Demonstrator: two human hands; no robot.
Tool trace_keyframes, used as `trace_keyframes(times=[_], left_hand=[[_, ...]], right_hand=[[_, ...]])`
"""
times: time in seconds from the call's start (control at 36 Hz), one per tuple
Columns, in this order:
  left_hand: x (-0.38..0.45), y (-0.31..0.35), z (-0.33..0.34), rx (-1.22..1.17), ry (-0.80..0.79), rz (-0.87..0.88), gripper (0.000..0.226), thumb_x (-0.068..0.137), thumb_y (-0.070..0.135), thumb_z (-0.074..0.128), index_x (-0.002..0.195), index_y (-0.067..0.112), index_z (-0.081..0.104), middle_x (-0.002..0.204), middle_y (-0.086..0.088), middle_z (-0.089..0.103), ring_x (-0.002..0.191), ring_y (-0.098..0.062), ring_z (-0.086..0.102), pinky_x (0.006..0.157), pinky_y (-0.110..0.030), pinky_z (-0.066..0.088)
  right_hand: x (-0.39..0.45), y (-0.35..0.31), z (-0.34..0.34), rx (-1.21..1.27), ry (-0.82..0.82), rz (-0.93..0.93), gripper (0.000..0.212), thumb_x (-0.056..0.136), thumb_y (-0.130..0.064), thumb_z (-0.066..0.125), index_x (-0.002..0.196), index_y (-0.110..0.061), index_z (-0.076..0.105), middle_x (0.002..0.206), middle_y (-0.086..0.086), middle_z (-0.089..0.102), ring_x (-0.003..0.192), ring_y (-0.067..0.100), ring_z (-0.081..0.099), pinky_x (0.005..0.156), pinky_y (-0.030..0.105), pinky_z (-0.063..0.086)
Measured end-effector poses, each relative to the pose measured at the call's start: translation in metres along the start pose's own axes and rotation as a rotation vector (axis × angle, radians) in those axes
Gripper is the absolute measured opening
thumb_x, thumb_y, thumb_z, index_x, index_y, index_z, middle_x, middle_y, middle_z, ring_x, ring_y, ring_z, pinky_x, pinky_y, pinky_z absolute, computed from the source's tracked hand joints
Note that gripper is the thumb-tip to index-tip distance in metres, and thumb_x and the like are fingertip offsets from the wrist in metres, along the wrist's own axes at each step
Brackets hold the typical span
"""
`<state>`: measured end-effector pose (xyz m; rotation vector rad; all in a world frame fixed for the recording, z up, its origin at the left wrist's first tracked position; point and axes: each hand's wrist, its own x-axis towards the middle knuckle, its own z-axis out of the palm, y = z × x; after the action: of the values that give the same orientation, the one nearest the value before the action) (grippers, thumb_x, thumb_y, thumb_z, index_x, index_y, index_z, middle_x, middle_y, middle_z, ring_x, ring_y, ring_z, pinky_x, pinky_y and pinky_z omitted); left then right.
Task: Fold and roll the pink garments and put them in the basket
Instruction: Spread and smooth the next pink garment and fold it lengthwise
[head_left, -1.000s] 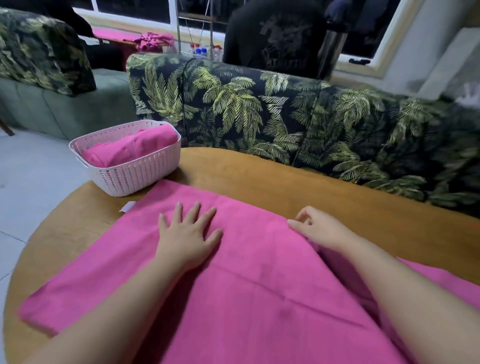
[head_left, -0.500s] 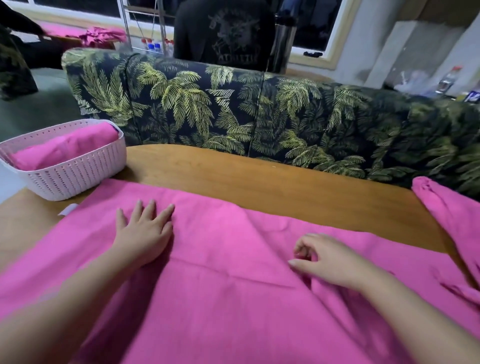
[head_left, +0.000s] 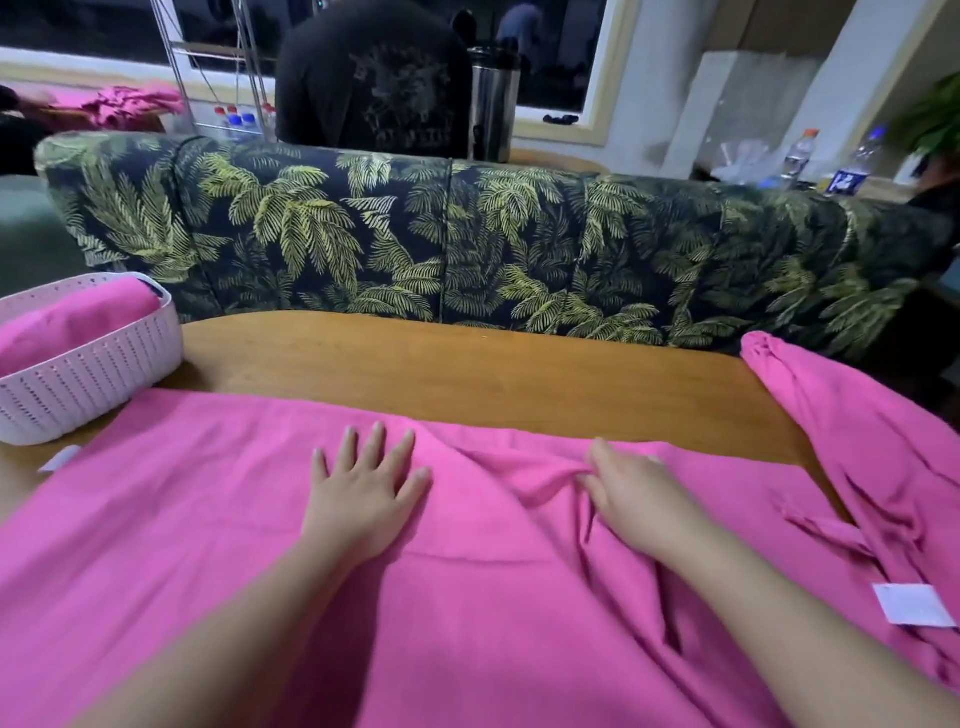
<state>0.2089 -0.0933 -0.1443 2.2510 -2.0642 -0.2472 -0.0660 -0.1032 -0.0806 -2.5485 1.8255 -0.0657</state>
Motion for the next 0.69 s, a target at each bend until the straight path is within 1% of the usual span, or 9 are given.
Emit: trace_keyframes(times=[0.06, 0.11, 0.25, 0.33, 0.42, 0.53, 0.58, 0.64, 0.69], left_hand=[[0.0, -0.001, 0.001, 0.014, 0.009, 0.005, 0.091, 0.065, 0.072, -0.013, 0.15, 0.044, 0.004, 0.162, 0.001, -0.001, 0.148, -0.027, -0.005, 0.114, -0.055, 0.003], [0.0, -0.001, 0.001, 0.024, 0.012, 0.003, 0.09, 0.065, 0.072, -0.012, 0.149, 0.046, 0.003, 0.162, 0.001, -0.001, 0.148, -0.027, -0.005, 0.115, -0.055, 0.003], [0.001, 0.0, 0.0, 0.027, 0.008, -0.017, 0.091, 0.062, 0.074, -0.012, 0.148, 0.049, 0.004, 0.162, 0.002, -0.001, 0.148, -0.028, -0.005, 0.116, -0.053, 0.002], [0.001, -0.001, -0.001, 0.029, 0.004, -0.028, 0.091, 0.062, 0.075, -0.012, 0.148, 0.05, 0.004, 0.162, 0.002, -0.001, 0.148, -0.028, -0.005, 0.116, -0.053, 0.002], [0.002, -0.002, -0.002, 0.034, -0.006, -0.036, 0.087, 0.065, 0.076, -0.009, 0.148, 0.052, 0.004, 0.162, 0.003, -0.001, 0.148, -0.028, -0.005, 0.116, -0.053, 0.002], [0.003, -0.001, -0.005, 0.034, -0.034, -0.058, 0.06, 0.09, 0.066, 0.013, 0.148, 0.05, 0.006, 0.162, 0.003, -0.002, 0.148, -0.028, -0.005, 0.114, -0.057, 0.002], [0.004, 0.006, -0.008, 0.027, -0.071, -0.097, 0.055, 0.097, 0.054, 0.02, 0.15, 0.047, 0.006, 0.162, 0.002, -0.003, 0.148, -0.028, -0.007, 0.112, -0.061, -0.001], [0.007, 0.022, -0.011, 0.013, -0.08, -0.109, 0.056, 0.098, 0.045, 0.023, 0.152, 0.037, 0.011, 0.162, -0.001, 0.0, 0.148, -0.028, -0.006, 0.111, -0.063, -0.004], [0.008, 0.046, -0.01, -0.012, -0.068, -0.037, 0.053, 0.098, 0.042, 0.026, 0.149, 0.029, 0.022, 0.16, -0.002, 0.01, 0.148, -0.024, 0.001, 0.112, -0.062, -0.002]], right_hand=[[0.007, 0.017, -0.008, 0.044, 0.059, 0.094, 0.014, 0.101, -0.032, 0.041, 0.097, -0.019, 0.036, 0.1, 0.01, 0.067, 0.097, 0.033, 0.06, 0.071, 0.037, 0.03], [0.015, 0.032, -0.012, 0.044, 0.107, 0.144, 0.017, 0.1, -0.037, 0.044, 0.095, -0.021, 0.039, 0.094, 0.007, 0.067, 0.093, 0.03, 0.06, 0.075, 0.036, 0.032], [0.04, 0.041, 0.002, -0.08, 0.108, 0.206, 0.027, 0.097, -0.045, 0.046, 0.106, -0.02, 0.052, 0.103, 0.003, 0.066, 0.105, 0.025, 0.058, 0.085, 0.034, 0.038], [0.044, 0.043, 0.016, -0.086, 0.097, 0.267, 0.027, 0.096, -0.045, 0.049, 0.106, -0.02, 0.055, 0.109, 0.0, 0.065, 0.108, 0.023, 0.053, 0.086, 0.035, 0.037], [0.036, 0.048, 0.022, -0.002, 0.124, 0.352, 0.032, 0.093, -0.045, 0.055, 0.114, -0.021, 0.053, 0.12, -0.001, 0.059, 0.116, 0.022, 0.049, 0.09, 0.036, 0.038], [0.009, 0.059, 0.017, 0.154, 0.196, 0.395, 0.05, 0.089, -0.045, 0.061, 0.127, -0.019, 0.044, 0.128, 0.003, 0.05, 0.122, 0.024, 0.043, 0.098, 0.039, 0.04], [-0.007, 0.065, 0.016, 0.295, 0.195, 0.429, 0.054, 0.087, -0.044, 0.064, 0.128, -0.015, 0.044, 0.128, 0.006, 0.051, 0.12, 0.026, 0.047, 0.098, 0.04, 0.042], [-0.021, 0.07, 0.018, 0.412, 0.144, 0.472, 0.055, 0.086, -0.043, 0.065, 0.128, -0.013, 0.045, 0.127, 0.005, 0.055, 0.117, 0.026, 0.053, 0.094, 0.039, 0.045], [-0.033, 0.073, 0.022, 0.503, 0.101, 0.486, 0.05, 0.088, -0.042, 0.063, 0.125, -0.013, 0.048, 0.125, 0.005, 0.06, 0.114, 0.025, 0.057, 0.094, 0.038, 0.047]])
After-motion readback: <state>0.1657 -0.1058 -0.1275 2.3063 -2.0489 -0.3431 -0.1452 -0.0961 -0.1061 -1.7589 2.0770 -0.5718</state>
